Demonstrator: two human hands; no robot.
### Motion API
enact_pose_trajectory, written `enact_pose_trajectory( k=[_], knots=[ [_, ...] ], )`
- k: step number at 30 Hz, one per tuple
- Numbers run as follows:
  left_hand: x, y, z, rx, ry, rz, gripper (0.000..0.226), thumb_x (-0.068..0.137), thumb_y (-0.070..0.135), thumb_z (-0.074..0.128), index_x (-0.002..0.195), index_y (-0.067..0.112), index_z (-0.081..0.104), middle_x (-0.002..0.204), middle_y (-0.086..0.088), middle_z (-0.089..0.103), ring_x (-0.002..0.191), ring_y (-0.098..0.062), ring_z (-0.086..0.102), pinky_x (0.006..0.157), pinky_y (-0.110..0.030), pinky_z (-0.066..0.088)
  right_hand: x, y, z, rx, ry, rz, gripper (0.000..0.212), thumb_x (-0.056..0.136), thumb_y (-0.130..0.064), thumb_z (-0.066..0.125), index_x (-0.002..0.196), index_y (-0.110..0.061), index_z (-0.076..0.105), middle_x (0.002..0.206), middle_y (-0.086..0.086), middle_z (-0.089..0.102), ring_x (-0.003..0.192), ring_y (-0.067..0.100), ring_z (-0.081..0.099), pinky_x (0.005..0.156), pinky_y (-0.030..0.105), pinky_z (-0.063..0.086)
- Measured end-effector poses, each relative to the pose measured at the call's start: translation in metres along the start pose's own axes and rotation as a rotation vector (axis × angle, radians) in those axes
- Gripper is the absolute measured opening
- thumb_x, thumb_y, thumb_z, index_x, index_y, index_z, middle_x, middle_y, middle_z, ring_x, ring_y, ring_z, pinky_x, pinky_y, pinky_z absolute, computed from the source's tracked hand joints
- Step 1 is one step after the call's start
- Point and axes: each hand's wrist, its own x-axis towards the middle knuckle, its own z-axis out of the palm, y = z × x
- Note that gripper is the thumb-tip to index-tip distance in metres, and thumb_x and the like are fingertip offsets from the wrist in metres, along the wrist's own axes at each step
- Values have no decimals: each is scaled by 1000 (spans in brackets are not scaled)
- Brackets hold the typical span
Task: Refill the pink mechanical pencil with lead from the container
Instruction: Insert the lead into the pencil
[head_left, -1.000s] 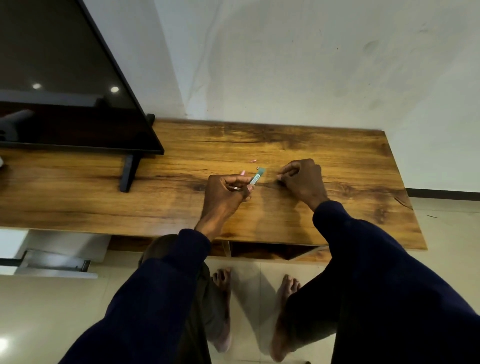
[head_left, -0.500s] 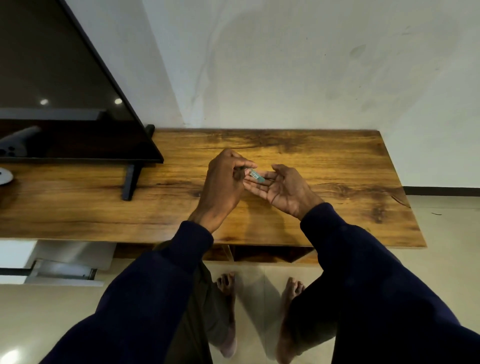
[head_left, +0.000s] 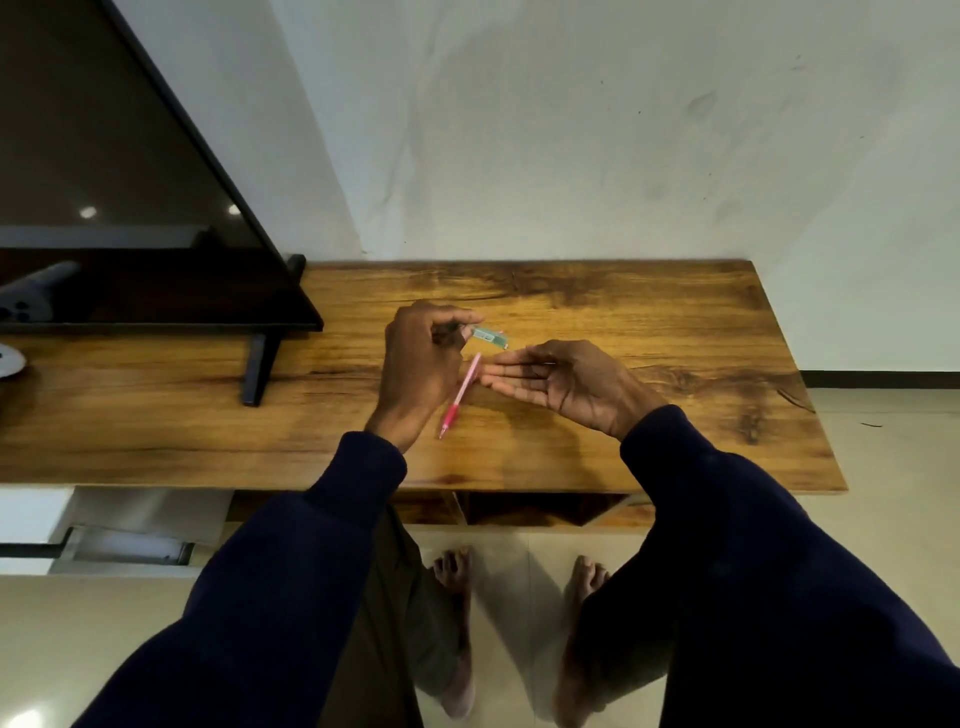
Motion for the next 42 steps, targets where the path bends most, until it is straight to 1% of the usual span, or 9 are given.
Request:
enact_pose_trajectory(
  k=[3, 6, 11, 15, 21, 29, 34, 38, 42],
  knots=[
    [-1, -14, -3, -131, -7, -160, 22, 98, 6, 69, 117, 10, 78, 122, -5, 78, 115, -15, 72, 105, -40, 58, -1, -4, -7, -143, 38, -4, 25, 100, 3, 55, 117, 17, 66, 117, 35, 72, 108, 42, 75, 80, 36, 65],
    [-5, -24, -2, -204, -18, -234, 22, 98, 5, 69, 117, 10, 78, 122, -5, 77, 117, -17, 71, 104, -47, 58, -1, -6, -11, -220, 56, 1, 23, 91, 3, 64, 109, 14, 73, 116, 34, 73, 105, 40, 76, 77, 33, 65],
    [-6, -36, 2, -288, 10, -335, 23, 97, 5, 69, 115, 14, 79, 118, 3, 78, 112, -7, 69, 99, -30, 57, 1, -5, -13, -219, 73, -26, 31, 81, 10, 68, 112, 14, 72, 120, 35, 71, 109, 41, 74, 79, 33, 65],
    [-13, -42, 9, -426, 20, -477, 20, 95, 7, 72, 109, 19, 79, 103, 12, 76, 97, 1, 69, 68, -10, 55, -2, -6, -12, -273, 134, -112, 36, 77, 13, 69, 113, 12, 71, 116, 31, 74, 108, 38, 75, 79, 32, 65],
    [-28, -37, 21, -527, 32, -575, 15, 85, 8, 83, 91, 23, 79, 82, 9, 81, 78, -1, 76, 61, -13, 58, -10, -15, -9, -421, 259, -253, 28, 88, 12, 70, 115, 9, 69, 108, 27, 77, 100, 37, 78, 80, 36, 67],
    [-39, -25, 45, -409, 17, -537, 16, 81, 7, 86, 84, 20, 78, 85, 2, 79, 71, -3, 77, 62, -12, 59, -19, -23, -12, -675, 370, -412, 20, 90, 10, 70, 107, -1, 75, 99, 15, 82, 93, 25, 78, 74, 25, 64],
    [-43, -23, 60, -204, -21, -424, 14, 81, 12, 87, 93, 14, 79, 93, 0, 79, 89, -10, 75, 82, -25, 62, -23, -28, -12, -750, 396, -473, 25, 87, 12, 73, 112, 6, 73, 102, 17, 81, 94, 28, 80, 77, 27, 65],
    [-47, -18, 76, -54, -72, -245, 10, 85, 15, 84, 92, 14, 78, 85, 5, 75, 77, -1, 70, 70, -11, 55, -25, -34, -12, -762, 408, -487, 25, 89, 10, 72, 114, 8, 71, 105, 20, 79, 96, 27, 80, 82, 32, 66],
    [-48, -15, 97, 40, -145, -188, 9, 89, 19, 80, 94, 17, 73, 89, 1, 74, 82, -10, 70, 78, -25, 59, -26, -39, -12, -766, 421, -468, 25, 92, 8, 71, 117, 7, 70, 108, 21, 78, 99, 27, 79, 87, 35, 65]
  ],
)
